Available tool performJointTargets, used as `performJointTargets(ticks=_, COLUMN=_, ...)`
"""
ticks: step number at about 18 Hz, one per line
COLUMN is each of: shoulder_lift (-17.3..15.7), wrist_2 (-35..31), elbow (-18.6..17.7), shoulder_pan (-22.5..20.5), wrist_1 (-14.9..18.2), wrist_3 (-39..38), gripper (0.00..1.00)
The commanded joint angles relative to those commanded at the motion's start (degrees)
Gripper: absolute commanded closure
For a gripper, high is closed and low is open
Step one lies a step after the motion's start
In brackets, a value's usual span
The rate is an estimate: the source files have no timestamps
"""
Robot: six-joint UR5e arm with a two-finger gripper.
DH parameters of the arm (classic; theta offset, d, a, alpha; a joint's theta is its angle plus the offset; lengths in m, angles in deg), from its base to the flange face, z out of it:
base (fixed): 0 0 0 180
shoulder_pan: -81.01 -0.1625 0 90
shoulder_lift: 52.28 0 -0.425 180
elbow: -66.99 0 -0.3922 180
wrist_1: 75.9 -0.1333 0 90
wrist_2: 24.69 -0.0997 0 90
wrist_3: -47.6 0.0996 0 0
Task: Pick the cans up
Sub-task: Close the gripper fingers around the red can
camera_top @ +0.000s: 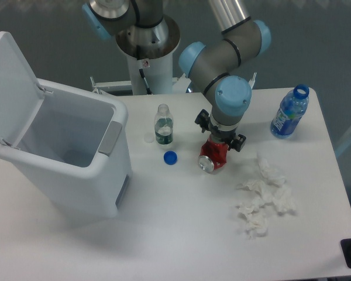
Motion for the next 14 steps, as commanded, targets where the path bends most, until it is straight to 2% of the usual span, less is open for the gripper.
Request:
performJointTargets(ticks=5, shoulder_lift=0.1, wrist_2=-0.1, elbow=0.0, shoulder_pan=0.0, wrist_1=0.0, wrist_3=0.2, gripper=0.00)
performJointTargets(ticks=11, shoulder_lift=0.2, wrist_2=-0.3, elbow=0.2, shoulder_pan=0.0, wrist_1=0.0, wrist_3=0.1, gripper=0.11)
performJointTargets(ticks=14, shoulder_lift=0.2, wrist_2=-0.4, elbow=0.2, shoulder_pan=0.0, wrist_1=0.0, wrist_3=0.2, gripper=0.12)
